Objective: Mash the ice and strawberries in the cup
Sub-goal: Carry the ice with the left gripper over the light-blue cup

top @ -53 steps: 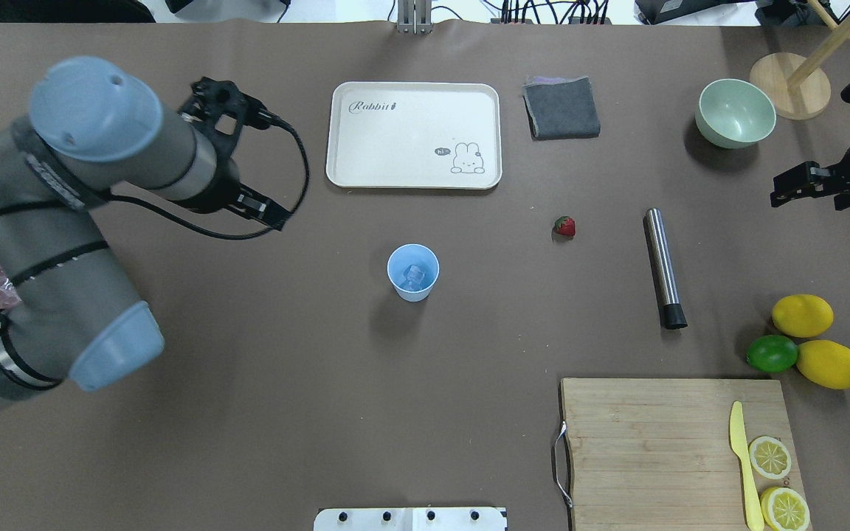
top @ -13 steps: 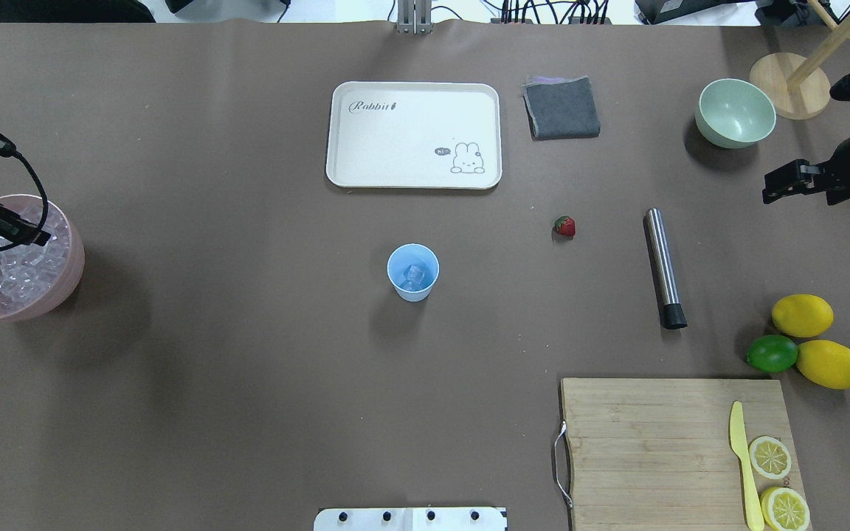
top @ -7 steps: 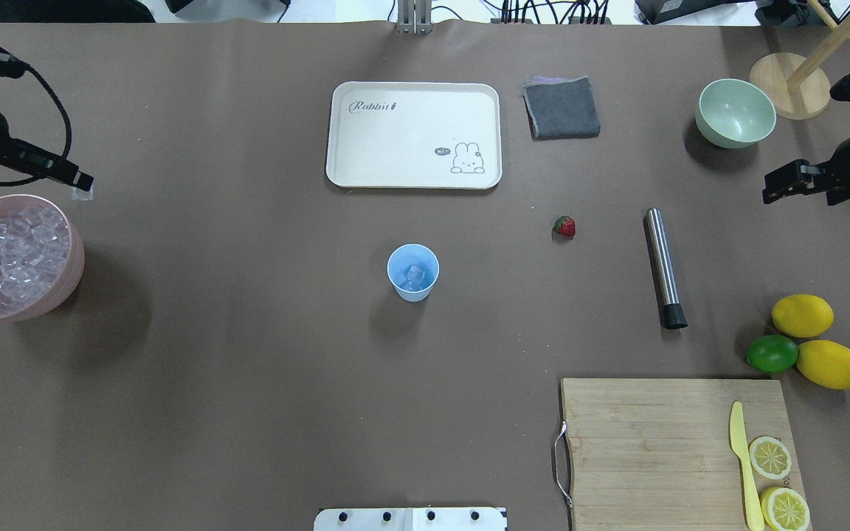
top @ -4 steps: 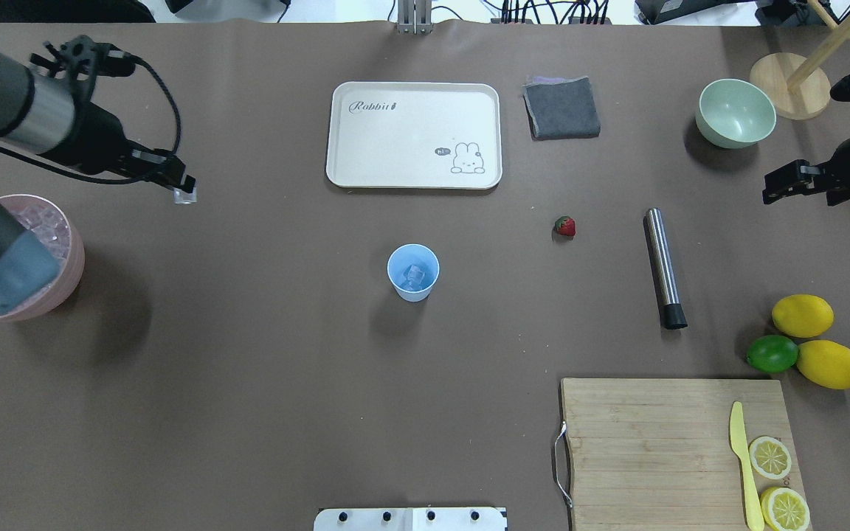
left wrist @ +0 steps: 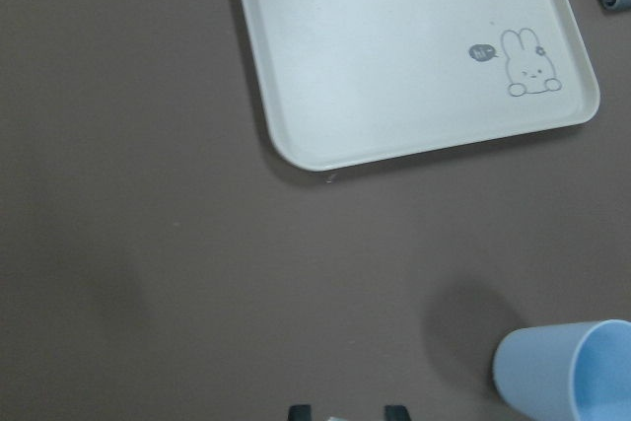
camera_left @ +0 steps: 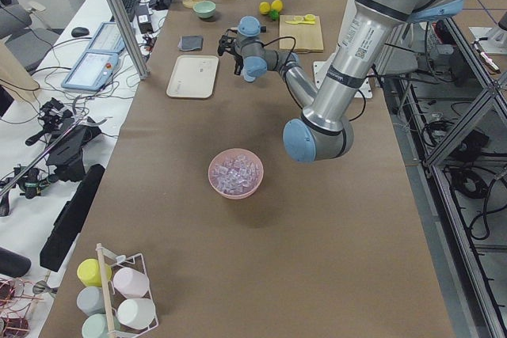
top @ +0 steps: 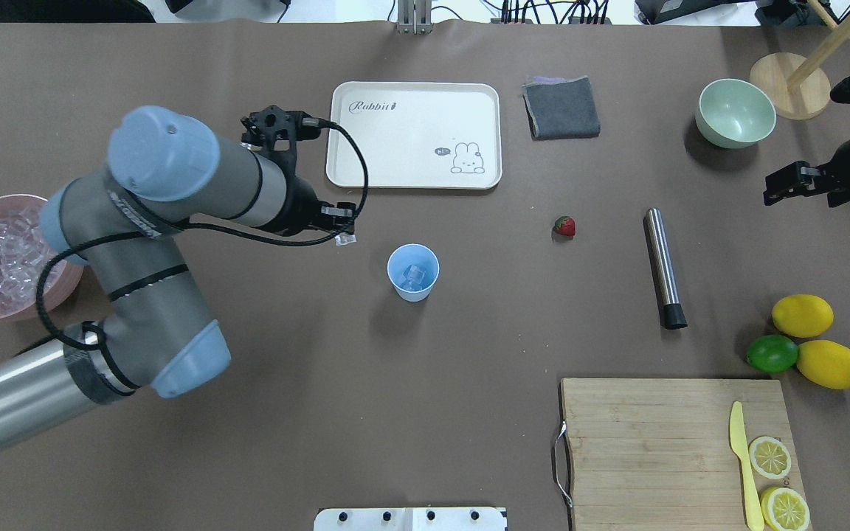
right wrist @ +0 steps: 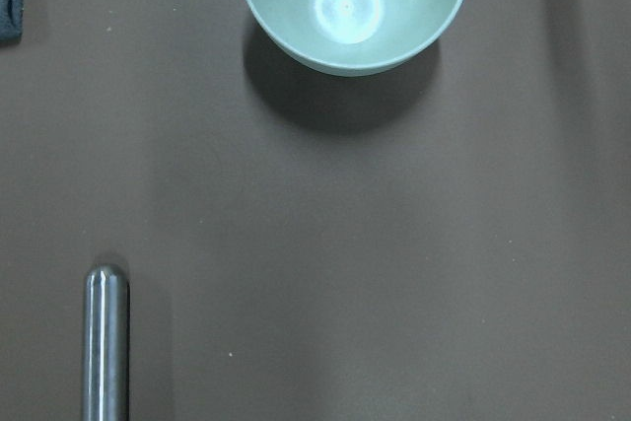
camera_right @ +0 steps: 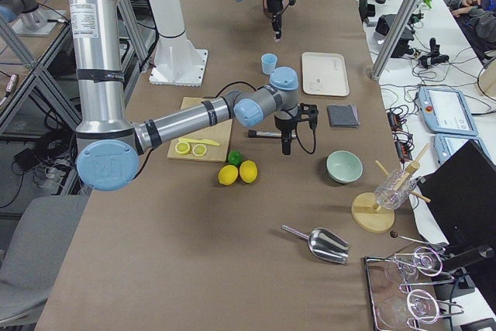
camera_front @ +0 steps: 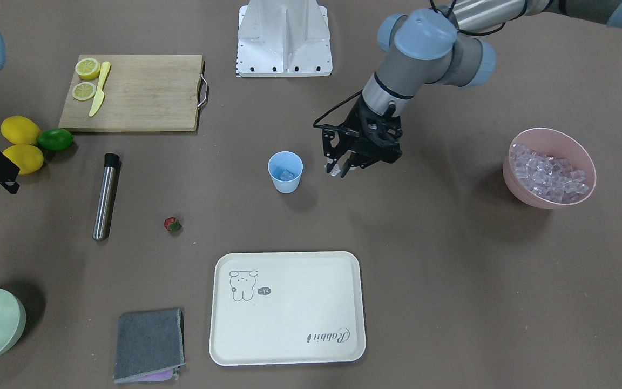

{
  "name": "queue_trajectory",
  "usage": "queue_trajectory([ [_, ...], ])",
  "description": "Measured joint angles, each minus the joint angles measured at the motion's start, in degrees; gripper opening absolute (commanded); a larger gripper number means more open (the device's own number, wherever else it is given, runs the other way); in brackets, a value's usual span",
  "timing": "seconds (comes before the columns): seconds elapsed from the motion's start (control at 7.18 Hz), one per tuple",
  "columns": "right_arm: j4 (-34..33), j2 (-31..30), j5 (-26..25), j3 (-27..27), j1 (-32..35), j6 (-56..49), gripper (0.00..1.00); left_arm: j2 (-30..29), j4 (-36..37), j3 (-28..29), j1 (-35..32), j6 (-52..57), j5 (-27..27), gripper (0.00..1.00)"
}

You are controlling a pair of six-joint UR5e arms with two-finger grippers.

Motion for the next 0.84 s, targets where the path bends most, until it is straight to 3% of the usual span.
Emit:
queue_trajectory([
  [0.42,-0.08,0.06,0.55,0.49,0.29,0.09,1.0,-4.63,0.15,1.71,3.93,-4.93,6.55,0.0],
  [0.84,-0.22,0.08,0.75,0.38,0.43,0.08,1.0,-4.67,0.22,1.66,4.66,-5.32,9.12,0.0],
])
